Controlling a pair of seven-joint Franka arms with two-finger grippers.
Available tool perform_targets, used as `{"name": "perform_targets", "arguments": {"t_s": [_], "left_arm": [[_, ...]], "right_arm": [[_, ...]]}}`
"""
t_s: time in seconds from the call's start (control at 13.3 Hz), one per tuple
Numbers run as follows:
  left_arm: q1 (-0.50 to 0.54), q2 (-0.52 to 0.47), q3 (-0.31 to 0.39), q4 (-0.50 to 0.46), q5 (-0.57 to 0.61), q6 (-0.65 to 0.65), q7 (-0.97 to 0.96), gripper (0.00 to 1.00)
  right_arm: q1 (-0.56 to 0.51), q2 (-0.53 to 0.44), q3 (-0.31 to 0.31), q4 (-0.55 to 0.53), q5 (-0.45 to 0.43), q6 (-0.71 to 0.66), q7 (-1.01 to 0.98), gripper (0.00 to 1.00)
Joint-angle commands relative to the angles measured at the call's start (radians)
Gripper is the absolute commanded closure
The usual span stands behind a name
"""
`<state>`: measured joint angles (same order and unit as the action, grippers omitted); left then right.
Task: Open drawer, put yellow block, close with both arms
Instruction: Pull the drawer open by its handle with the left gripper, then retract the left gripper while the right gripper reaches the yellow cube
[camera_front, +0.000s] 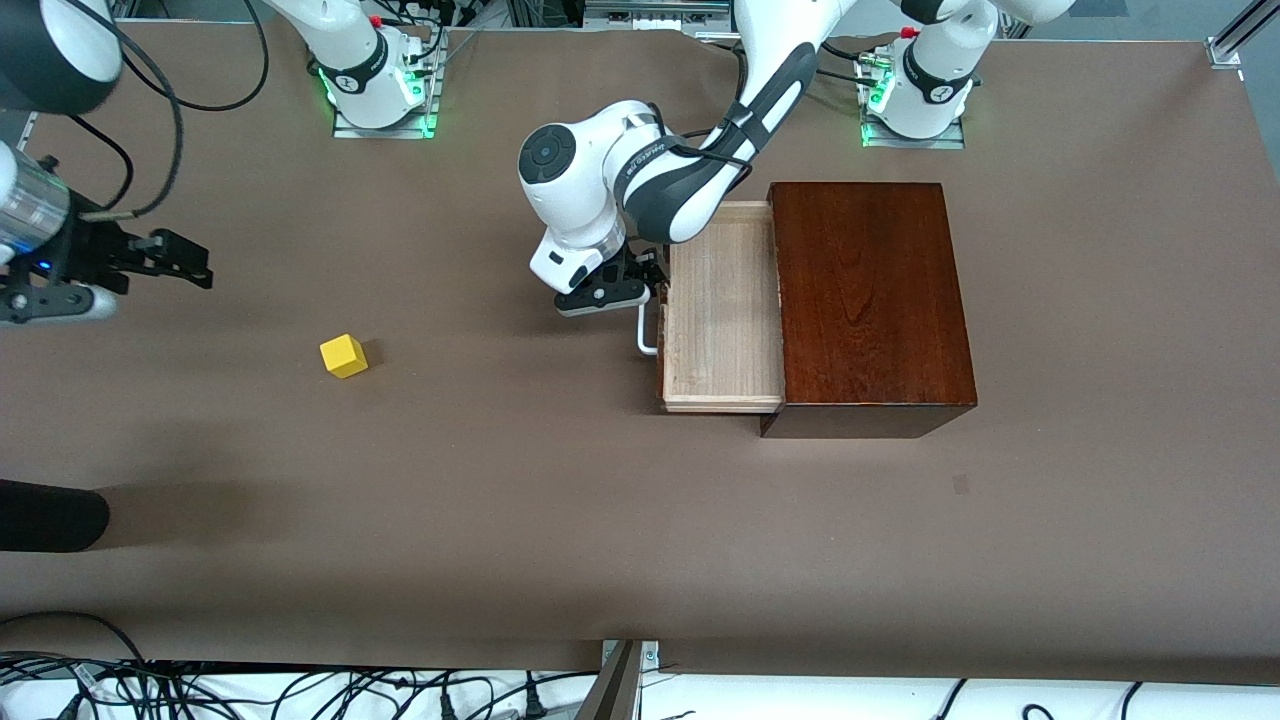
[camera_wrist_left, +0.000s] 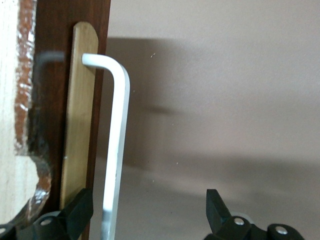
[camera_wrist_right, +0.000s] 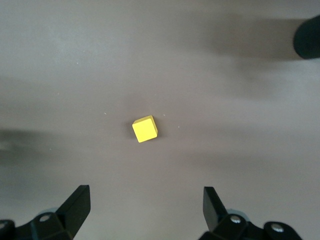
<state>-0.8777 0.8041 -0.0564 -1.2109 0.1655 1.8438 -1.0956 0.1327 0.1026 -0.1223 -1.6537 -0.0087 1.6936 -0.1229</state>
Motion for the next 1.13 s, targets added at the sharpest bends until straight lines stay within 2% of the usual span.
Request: {"name": "perform_targets", "arguments": {"t_s": [0.0, 0.23, 0.68, 0.91, 1.06], "left_arm": [[-0.004, -0.002, 0.000, 0.039, -0.015, -0.110, -0.007, 0.00], [0.022, -0.077, -0.011, 0.040, -0.037, -0.169, -0.006, 0.00], [0.115, -0.201, -0.031, 0.036, -0.078, -0.208, 0.056, 0.00], [0.268, -0.305, -0.100, -0.010, -0.100, -0.212, 0.057, 0.00], [0.371, -0.382, -0.129, -0.059, -0.101, -0.221, 0.062, 0.00]], "right_arm": [[-0.001, -0.012, 0.001, -0.083, -0.005, 0.079, -0.104, 0.00], [-0.001, -0.017, 0.000, -0.181, 0.001, 0.191, -0.220, 0.00], [-0.001, -0.017, 0.000, -0.454, 0.006, 0.533, -0.368, 0.00], [-0.001, 0.011, 0.001, -0.549, 0.032, 0.690, -0.408, 0.00], [0.001, 0.054, 0.015, -0.563, 0.052, 0.741, -0.423, 0.00]]}}
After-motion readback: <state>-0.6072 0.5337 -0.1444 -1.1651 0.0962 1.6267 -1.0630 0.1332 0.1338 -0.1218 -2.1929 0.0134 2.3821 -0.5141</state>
